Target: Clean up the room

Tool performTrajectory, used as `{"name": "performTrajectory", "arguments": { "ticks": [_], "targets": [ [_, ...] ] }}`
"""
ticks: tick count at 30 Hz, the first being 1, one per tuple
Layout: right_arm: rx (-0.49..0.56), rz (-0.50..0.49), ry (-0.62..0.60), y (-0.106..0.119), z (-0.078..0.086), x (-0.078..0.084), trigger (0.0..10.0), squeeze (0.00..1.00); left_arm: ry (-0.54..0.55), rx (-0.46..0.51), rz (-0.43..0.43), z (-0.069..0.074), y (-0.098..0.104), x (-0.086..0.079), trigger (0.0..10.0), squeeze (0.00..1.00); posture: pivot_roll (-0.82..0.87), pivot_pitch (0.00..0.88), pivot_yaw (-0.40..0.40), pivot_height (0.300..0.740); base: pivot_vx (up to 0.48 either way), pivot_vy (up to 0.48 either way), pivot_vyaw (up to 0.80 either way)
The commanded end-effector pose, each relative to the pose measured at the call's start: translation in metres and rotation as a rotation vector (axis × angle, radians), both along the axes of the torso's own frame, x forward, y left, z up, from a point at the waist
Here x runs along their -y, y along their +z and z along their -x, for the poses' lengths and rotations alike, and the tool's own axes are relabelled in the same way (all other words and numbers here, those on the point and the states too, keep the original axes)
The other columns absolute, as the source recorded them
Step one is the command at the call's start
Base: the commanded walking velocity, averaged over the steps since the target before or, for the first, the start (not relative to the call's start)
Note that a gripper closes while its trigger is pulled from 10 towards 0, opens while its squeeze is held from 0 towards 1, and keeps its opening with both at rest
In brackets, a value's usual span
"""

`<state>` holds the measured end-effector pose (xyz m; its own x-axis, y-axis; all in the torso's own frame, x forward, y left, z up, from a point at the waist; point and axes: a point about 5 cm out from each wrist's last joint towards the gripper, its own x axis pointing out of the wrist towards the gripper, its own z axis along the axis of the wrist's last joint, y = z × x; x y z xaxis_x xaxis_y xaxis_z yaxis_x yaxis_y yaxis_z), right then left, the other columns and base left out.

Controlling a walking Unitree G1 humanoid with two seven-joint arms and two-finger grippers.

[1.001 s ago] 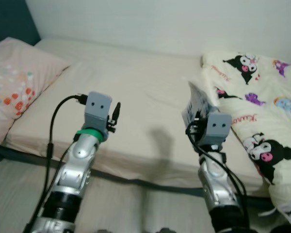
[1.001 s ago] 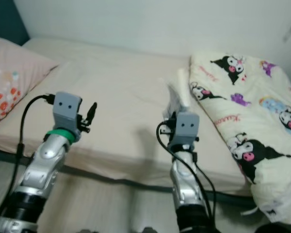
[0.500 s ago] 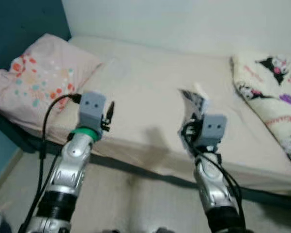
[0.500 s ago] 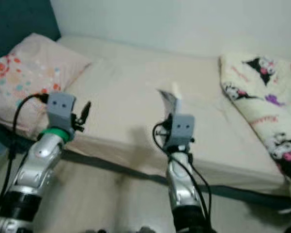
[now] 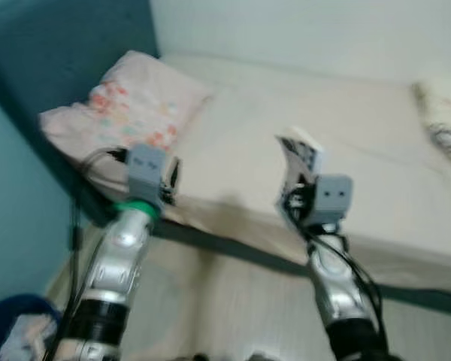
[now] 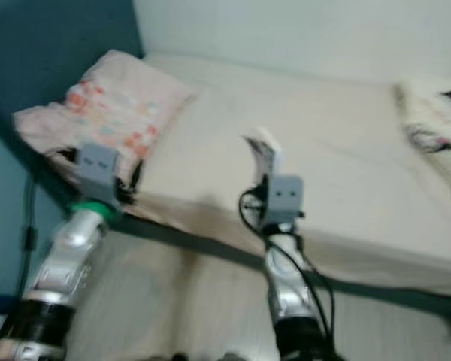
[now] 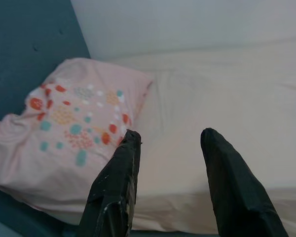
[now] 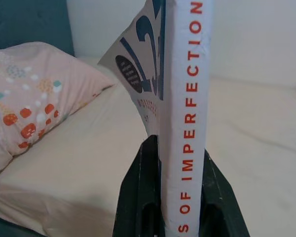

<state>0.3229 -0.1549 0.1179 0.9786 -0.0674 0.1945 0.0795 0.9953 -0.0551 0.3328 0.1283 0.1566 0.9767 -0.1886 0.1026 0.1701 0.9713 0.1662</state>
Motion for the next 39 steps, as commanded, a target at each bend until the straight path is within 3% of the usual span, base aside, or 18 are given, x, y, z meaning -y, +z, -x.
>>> {"name": "performTrajectory", "arguments": {
  "ticks": [1, 17, 28, 39],
  "targets": [
    [0.028, -0.006, -0.003, 0.0045, 0.0002, 0.0006, 10.0, 0.0, 0.013, 0.003, -0.017, 0.0009, -0.0027, -0.0027, 10.0, 0.0, -0.01, 0.023, 0.052, 0.74, 0.0, 0.0, 0.0],
    [0.028, -0.003, 0.002, 0.0047, -0.0002, 0.0001, 10.0, 0.0, 0.0, 0.027, -0.024, 0.0028, -0.0016, 0.0005, 10.0, 0.0, -0.01, 0.023, 0.051, 0.74, 0.0, -0.409, 0.0],
    [0.031, -0.003, 0.005, 0.005, -0.0006, -0.0002, 10.0, 0.0, -0.006, 0.014, -0.03, 0.0027, -0.0039, 0.0023, 10.0, 0.0, -0.01, 0.019, 0.051, 0.74, 0.0, 0.0, 0.0],
    [0.035, -0.004, 0.012, 0.0054, 0.0001, -0.0017, 10.0, 0.0, 0.003, 0.032, -0.049, 0.0023, -0.0035, 0.0013, 10.0, 0.0, -0.01, 0.024, 0.052, 0.74, 0.449, 0.0, 0.0]
  ]
}}
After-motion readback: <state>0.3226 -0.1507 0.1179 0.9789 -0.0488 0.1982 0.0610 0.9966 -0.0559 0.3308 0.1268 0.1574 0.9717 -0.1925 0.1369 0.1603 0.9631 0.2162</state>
